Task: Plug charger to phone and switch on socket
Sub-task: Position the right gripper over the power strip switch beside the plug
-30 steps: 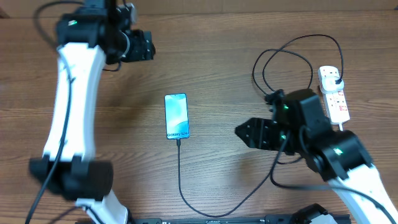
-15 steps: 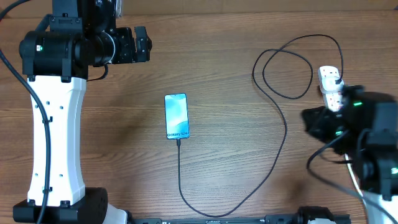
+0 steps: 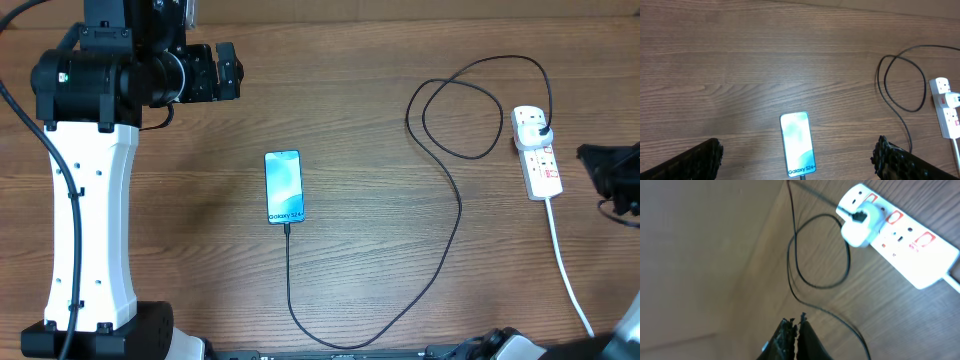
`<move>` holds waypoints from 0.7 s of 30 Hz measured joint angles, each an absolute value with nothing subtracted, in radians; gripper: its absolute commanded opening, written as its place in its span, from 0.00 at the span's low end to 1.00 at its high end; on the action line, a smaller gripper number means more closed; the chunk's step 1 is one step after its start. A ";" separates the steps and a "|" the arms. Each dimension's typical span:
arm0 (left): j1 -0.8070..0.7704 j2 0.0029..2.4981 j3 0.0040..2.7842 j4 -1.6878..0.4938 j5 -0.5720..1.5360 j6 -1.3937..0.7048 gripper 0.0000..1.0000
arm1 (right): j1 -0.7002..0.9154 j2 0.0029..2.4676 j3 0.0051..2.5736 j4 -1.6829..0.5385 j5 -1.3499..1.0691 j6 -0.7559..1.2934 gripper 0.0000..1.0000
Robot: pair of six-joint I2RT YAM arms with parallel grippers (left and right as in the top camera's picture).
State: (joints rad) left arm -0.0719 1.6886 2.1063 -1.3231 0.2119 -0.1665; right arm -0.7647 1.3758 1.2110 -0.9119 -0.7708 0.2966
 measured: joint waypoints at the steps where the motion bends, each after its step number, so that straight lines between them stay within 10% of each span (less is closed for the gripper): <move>1: -0.072 1.689 2.106 -1.324 0.212 -0.167 1.00 | -0.774 1.408 1.211 -0.882 -0.786 0.310 0.04; 21: -0.072 1.689 2.106 -1.324 0.212 -0.167 0.99 | -0.785 1.849 1.211 -0.507 -0.820 0.602 0.04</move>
State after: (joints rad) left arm -0.0719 1.6886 2.1063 -1.3239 0.2119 -0.1665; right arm -0.7849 1.8488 1.2110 -0.5068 -0.8204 0.6018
